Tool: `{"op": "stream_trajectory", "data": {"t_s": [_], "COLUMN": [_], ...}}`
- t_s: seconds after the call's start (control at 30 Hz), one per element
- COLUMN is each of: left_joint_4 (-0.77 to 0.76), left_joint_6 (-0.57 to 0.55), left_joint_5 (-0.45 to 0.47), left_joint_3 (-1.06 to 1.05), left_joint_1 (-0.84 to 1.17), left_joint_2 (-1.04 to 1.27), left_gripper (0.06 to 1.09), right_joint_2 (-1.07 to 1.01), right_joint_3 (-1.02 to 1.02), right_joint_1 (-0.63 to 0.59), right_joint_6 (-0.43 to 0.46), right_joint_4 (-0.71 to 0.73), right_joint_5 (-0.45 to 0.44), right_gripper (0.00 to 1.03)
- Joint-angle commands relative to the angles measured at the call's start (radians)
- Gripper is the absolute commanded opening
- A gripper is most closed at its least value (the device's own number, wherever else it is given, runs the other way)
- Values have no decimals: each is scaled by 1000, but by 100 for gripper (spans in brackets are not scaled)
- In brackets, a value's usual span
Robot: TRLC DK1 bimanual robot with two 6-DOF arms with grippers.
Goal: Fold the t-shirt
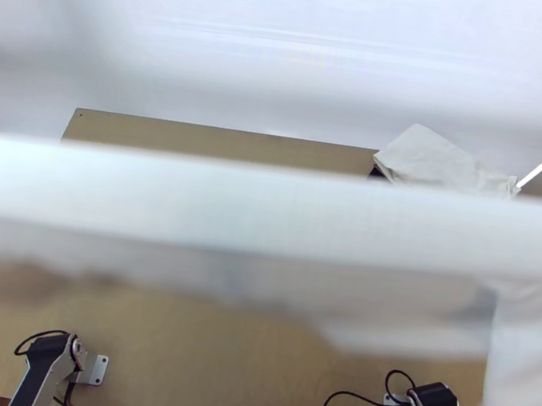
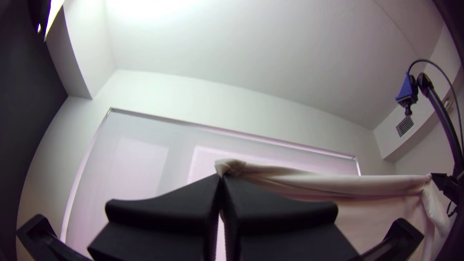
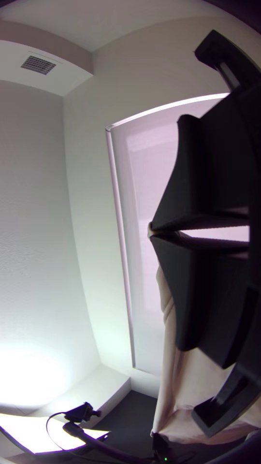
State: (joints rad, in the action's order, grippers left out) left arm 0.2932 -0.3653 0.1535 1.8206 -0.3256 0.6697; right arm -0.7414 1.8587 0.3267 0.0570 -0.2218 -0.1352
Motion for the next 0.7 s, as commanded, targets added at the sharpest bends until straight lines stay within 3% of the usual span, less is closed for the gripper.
{"op": "stream_trajectory", "data": {"t_s": [0.0,0.4,0.67], "left_joint_4": [63,139,0], "left_joint_6": [-21,-23,31], "left_joint_5": [-62,118,146], "left_joint_3": [-152,-831,-1118], "left_joint_1": [-12,42,95], "left_joint_2": [-7,-200,-147], "left_gripper": [9,9,9], "right_joint_2": [54,280,189], "right_joint_3": [-138,-1003,-1326], "right_joint_1": [14,34,18], "right_joint_6": [-11,-289,-365], "right_joint_4": [12,12,237], "right_joint_5": [-84,-73,-50], "right_gripper": [3,3,3]}}
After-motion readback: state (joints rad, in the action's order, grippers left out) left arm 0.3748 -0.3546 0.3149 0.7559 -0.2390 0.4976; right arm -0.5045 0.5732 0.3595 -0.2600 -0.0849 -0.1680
